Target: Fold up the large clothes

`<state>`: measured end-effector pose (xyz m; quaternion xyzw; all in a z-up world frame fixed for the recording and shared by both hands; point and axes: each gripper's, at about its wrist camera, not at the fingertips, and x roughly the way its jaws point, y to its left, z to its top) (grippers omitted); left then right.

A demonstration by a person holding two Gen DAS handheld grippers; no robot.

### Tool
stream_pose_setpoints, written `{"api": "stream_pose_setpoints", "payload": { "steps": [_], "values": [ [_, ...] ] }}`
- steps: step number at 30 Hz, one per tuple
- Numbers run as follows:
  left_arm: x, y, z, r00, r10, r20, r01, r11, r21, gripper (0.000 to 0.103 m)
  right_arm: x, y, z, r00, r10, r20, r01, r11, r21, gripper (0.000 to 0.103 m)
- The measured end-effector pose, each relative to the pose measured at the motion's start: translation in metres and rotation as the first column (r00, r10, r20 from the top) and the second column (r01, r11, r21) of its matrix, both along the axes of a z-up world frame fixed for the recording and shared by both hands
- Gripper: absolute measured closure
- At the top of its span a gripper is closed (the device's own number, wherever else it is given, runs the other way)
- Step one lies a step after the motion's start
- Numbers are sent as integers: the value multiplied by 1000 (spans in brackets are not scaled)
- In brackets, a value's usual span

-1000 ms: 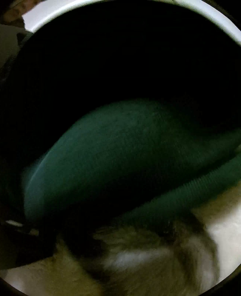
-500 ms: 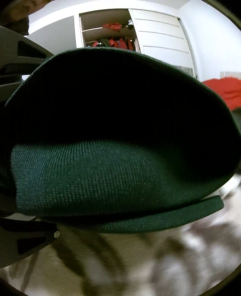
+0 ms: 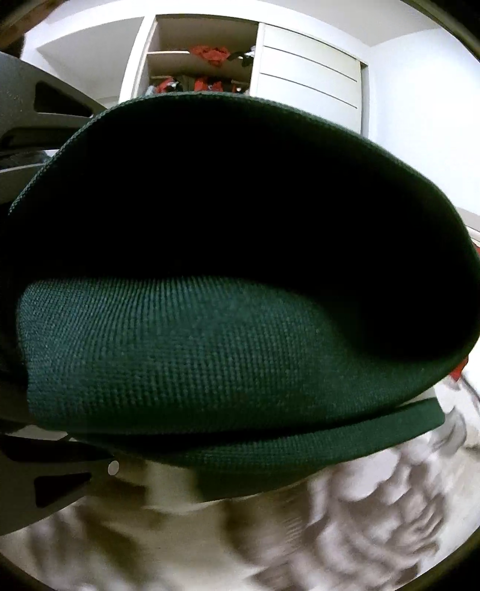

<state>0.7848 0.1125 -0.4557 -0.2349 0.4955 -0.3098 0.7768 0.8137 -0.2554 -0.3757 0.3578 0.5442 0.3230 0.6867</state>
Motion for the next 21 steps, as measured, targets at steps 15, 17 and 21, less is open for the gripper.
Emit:
{"api": "stream_pose_setpoints", "payload": {
  "steps": [15, 17, 21],
  "values": [
    [17, 10, -74, 977, 100, -190, -72, 986, 148, 38, 71, 79, -107, 983, 33, -182, -81, 962, -260, 25],
    [4, 4, -53, 985, 143, -93, -111, 952, 287, 38, 59, 88, -88, 988, 29, -151, -84, 923, -376, 21],
    [-34, -4, -16, 973, 199, 120, -233, 831, 506, 19, 7, 88, -42, 1000, -7, -19, -7, 747, -664, 18]
  ]
}}
